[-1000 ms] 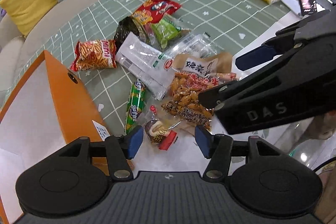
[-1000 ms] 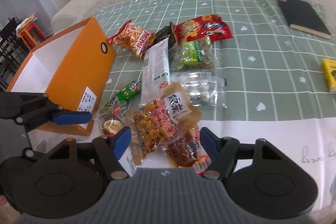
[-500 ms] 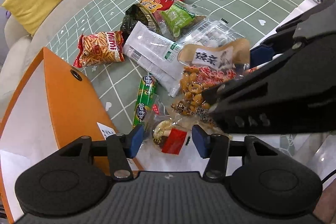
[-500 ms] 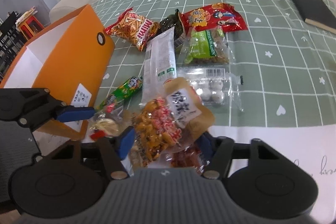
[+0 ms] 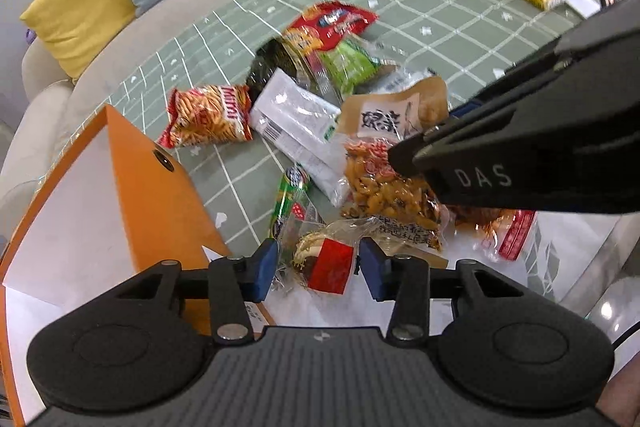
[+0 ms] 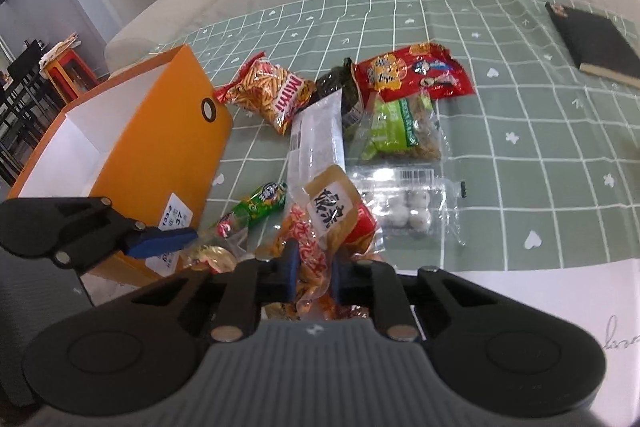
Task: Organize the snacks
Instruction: 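Grasp the small red-labelled packet with the left gripper while the right grasps the tan peanut bag, then carry both packets over the orange box while the right gripper opens, dropping the tan bag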
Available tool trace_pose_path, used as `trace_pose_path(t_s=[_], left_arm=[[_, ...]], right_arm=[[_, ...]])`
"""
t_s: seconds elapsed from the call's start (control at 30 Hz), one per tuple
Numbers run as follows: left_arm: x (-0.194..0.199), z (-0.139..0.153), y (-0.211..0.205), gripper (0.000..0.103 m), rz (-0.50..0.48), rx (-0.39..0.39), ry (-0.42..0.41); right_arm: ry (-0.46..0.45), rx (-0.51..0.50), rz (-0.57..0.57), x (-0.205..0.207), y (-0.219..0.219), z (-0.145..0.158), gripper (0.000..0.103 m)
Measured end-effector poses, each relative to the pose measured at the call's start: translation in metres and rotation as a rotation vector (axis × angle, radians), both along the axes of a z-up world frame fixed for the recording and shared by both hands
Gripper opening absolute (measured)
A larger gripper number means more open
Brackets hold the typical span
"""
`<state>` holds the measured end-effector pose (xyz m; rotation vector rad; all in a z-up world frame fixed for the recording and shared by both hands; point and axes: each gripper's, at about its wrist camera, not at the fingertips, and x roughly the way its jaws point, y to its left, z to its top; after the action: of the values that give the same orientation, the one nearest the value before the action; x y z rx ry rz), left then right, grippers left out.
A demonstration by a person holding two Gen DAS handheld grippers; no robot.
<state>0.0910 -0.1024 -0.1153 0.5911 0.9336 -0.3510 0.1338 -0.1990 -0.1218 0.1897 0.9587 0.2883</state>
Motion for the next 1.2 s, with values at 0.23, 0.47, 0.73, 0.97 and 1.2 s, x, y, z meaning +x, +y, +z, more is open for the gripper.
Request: trace_pose_path(t_s=[0.23,0.47,0.73,0.97,1.2], left_arm=[[-0.003,0.018,0.011,0.050,0.050,-0.097,-0.029],[-0.011,0.052,0.028,0.050,0.097,-0.242,-0.077],[-0.012,0.095,0.055,0.050,0.168,-0.399,-0.119],[-0.010,0.126,0.088,0.050,0.257,-0.447,-0.181],[-0.002,0.140,0.133,0.050,0.382,-0.453,-0.211]], right_arm=[[-0.045,-0.026,-0.008,-0.007,-0.002,0.018,0.010],[-0.091,-0.057,-0.011,-0.009,-0.001,0.042,0.002],[-0.149,-0.058,-0.011,-0.014,0.003,0.070,0.002],[-0.251,-0.035,0.034,-0.017,0.023,0.111,0.001],[-0.322,0.034,0.129,-0.012,0.061,0.144,0.001]])
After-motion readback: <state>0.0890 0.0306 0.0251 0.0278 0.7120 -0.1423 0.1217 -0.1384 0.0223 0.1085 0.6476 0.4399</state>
